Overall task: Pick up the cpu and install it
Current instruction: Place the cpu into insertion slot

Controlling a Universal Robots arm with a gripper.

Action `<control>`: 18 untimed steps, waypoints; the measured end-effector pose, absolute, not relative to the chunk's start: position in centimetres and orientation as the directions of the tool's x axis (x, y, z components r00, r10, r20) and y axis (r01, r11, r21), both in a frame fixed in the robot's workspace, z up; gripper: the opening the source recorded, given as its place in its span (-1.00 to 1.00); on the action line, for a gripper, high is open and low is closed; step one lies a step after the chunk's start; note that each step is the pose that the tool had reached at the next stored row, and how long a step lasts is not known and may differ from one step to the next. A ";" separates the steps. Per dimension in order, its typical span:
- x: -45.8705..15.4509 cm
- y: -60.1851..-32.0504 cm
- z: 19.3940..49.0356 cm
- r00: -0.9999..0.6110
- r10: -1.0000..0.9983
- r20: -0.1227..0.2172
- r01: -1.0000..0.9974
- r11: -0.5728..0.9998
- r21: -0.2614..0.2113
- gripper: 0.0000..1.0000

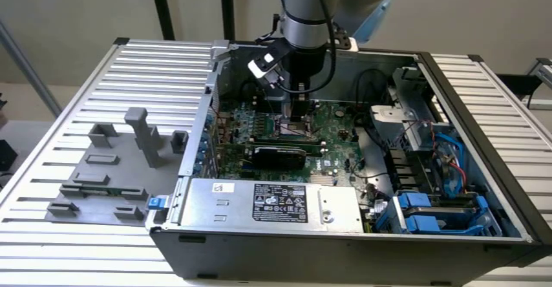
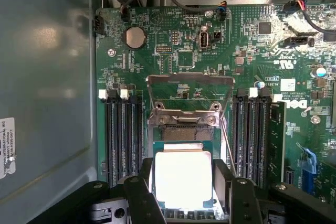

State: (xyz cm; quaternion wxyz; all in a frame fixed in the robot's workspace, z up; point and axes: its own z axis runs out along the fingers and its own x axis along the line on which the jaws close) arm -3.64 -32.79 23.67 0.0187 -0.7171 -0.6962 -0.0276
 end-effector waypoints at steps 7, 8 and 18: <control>-3.6 -32.6 22.5 0.033 0.997 0.065 0.999 -0.034 0.011 0.09; -3.6 -32.6 22.4 0.034 0.997 0.065 0.999 -0.035 0.011 0.09; -3.5 -32.6 21.1 0.054 0.997 0.056 0.998 -0.055 0.012 0.09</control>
